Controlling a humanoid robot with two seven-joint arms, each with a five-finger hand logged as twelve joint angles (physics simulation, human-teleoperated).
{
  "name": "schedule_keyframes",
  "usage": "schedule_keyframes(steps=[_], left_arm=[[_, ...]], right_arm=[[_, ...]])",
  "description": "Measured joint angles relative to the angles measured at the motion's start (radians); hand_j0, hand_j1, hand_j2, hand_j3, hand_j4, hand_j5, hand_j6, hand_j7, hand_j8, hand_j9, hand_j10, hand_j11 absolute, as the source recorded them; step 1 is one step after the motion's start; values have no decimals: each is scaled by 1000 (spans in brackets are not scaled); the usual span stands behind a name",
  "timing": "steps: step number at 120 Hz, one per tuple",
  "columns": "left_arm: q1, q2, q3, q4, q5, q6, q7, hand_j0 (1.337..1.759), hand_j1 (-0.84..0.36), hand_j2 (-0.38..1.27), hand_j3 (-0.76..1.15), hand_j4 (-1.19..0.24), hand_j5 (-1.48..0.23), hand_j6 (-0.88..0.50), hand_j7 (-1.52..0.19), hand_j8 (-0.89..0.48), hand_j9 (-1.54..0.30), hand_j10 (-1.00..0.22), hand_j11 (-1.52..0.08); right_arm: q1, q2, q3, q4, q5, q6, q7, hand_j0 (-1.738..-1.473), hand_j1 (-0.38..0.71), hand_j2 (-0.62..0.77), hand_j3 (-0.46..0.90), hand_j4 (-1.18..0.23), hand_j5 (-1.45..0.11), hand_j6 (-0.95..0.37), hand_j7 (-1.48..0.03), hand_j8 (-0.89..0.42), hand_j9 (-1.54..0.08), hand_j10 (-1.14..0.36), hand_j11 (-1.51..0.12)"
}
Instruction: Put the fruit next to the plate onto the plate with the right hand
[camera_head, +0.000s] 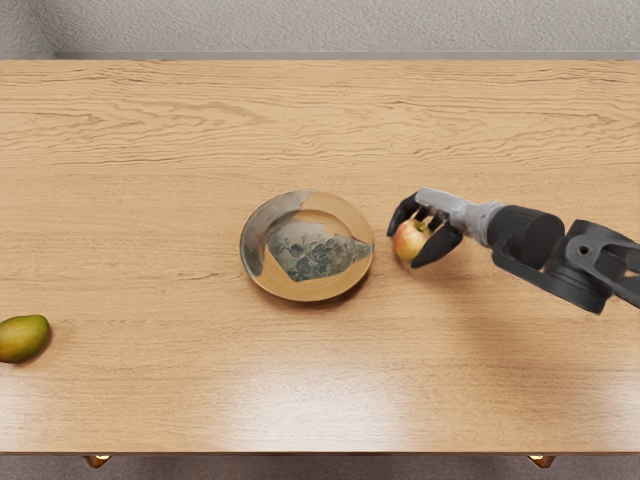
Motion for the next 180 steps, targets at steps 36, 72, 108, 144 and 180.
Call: schedule_keyframes(steps=[36,72,108,144,180], left_arm=[[0,0,0,0,0,0,0,1658,55,49,0,-245,-318,-245,-318,-245,-318,-245,-318],[0,0,0,0,0,0,0,1658,55,49,0,-245,-318,-245,-318,-245,-318,-245,-318],[0,0,0,0,0,0,0,1658,55,49,0,-245,-318,-245,-318,-245,-318,-245,-318],[0,0,0,0,0,0,0,1658,55,49,0,-245,-318,-245,-318,-245,-318,-245,-318],[0,0,0,0,0,0,0,1658,55,49,0,-245,-318,-245,-318,-245,-318,-245,-318]], right_arm=[[45,11,111,15,71,136,-33,-1651,223,37,0,-654,-878,-404,-861,-374,-867,-654,-861],[96,145,131,23,77,138,-142,-1651,254,93,0,-669,-912,-388,-888,-350,-901,-638,-902],[113,264,131,-9,69,134,-149,-1650,279,144,0,-697,-976,-362,-937,-317,-959,-606,-965],[106,360,95,-87,-69,132,-149,-1647,267,138,0,-721,-1009,-364,-969,-311,-1005,-602,-1008],[103,389,57,-121,-144,126,-149,-1648,255,123,0,-684,-955,-382,-918,-331,-951,-620,-962]])
